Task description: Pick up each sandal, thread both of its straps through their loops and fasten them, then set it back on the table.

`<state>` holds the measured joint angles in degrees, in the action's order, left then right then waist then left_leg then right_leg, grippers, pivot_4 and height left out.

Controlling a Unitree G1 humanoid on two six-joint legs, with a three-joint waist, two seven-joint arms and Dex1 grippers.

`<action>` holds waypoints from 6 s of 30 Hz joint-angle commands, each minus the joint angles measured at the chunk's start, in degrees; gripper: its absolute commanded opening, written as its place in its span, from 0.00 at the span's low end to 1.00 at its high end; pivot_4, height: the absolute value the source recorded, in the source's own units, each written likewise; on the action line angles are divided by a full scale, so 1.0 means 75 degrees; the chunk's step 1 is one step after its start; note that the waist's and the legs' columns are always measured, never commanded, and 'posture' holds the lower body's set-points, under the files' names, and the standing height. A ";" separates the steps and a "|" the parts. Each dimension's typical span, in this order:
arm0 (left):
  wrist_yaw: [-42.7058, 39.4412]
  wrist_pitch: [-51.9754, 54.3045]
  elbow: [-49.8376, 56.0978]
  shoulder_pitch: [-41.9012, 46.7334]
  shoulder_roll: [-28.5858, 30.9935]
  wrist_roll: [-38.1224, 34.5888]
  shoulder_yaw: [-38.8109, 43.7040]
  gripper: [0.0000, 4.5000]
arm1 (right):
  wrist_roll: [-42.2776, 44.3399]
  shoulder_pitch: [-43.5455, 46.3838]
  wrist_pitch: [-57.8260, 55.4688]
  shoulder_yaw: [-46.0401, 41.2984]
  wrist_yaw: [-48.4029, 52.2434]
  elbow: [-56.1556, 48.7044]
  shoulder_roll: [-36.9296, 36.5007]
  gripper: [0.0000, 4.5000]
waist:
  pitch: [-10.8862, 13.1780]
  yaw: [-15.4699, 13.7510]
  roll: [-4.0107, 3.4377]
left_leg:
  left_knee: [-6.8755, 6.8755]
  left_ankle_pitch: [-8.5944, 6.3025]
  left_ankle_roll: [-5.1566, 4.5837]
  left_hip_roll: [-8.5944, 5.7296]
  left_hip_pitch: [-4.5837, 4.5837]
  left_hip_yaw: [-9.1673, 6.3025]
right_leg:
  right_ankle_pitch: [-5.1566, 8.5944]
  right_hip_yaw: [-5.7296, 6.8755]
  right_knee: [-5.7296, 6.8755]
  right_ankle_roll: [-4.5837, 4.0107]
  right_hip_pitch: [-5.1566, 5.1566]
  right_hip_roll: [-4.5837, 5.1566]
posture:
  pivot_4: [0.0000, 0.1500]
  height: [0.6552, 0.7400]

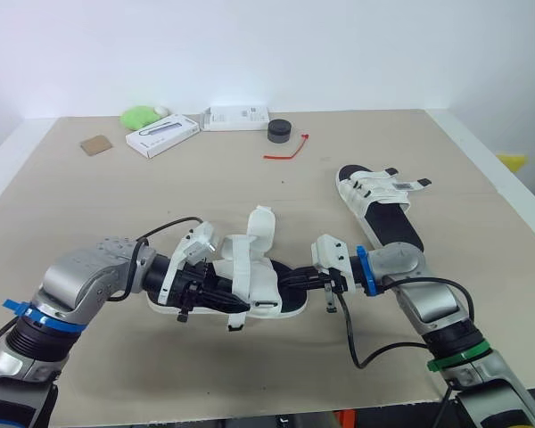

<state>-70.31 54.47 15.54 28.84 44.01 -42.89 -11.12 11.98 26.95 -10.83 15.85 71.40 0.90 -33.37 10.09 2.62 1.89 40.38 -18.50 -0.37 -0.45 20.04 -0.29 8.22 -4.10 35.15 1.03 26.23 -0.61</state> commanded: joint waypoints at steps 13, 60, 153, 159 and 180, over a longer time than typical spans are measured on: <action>-0.0807 0.0673 0.1723 -0.1299 0.2042 -0.1499 0.1697 0.99 | -0.0003 0.0152 0.0177 0.0035 0.0197 0.0030 0.0035 0.00 | 0.0002 0.0013 0.0001 | -0.0001 -0.0005 -0.0007 0.0013 0.0004 0.0002 | 0.0008 0.0001 -0.0001 -0.0009 0.0013 -0.0006 | 1.00 1.00; 0.1177 -0.1404 0.1277 -0.3061 -0.0414 0.0052 0.0617 0.70 | -0.0147 0.0385 0.0244 0.0058 0.0350 0.0180 0.0126 0.00 | 0.0002 0.0006 0.0001 | -0.0001 -0.0005 -0.0006 0.0015 -0.0006 0.0011 | 0.0001 0.0001 0.0004 -0.0014 0.0006 -0.0005 | 1.00 1.00; 0.1204 -1.6103 -0.1005 -0.2780 0.0199 0.6053 -0.0318 0.49 | -0.0043 0.0117 0.0052 0.0106 0.0421 -0.0223 -0.0036 0.00 | 0.0000 -0.0001 0.0005 | -0.0007 -0.0014 -0.0022 0.0029 -0.0050 0.0063 | -0.0005 -0.0021 0.0000 -0.0013 -0.0017 0.0003 | 1.00 1.00; 0.1733 -1.5996 -0.0864 -0.2629 0.0368 0.6122 -0.0586 0.38 | -0.0043 0.0136 0.0037 0.0105 0.0427 -0.0204 -0.0041 0.00 | 0.0000 -0.0001 0.0005 | -0.0007 -0.0014 -0.0022 0.0029 -0.0053 0.0063 | -0.0005 -0.0021 0.0000 -0.0013 -0.0018 0.0003 | 1.00 1.00; 0.1813 -0.8040 0.0009 -0.2136 0.1704 0.0403 -0.0200 0.00 | -0.0067 0.0268 0.0086 0.0156 0.0562 -0.0048 -0.0020 0.00 | 0.0003 0.0006 0.0003 | -0.0007 -0.0017 -0.0027 0.0036 -0.0061 0.0058 | -0.0001 -0.0009 0.0006 -0.0017 -0.0022 -0.0009 | 1.00 1.00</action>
<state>-57.84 -14.49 13.21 11.15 56.82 -32.68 -15.60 11.07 28.02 -10.62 17.37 75.09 1.01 -33.07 10.11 2.67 1.91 40.33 -18.63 -0.57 -0.18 19.58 0.15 8.22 -4.15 35.20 0.89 26.07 -0.68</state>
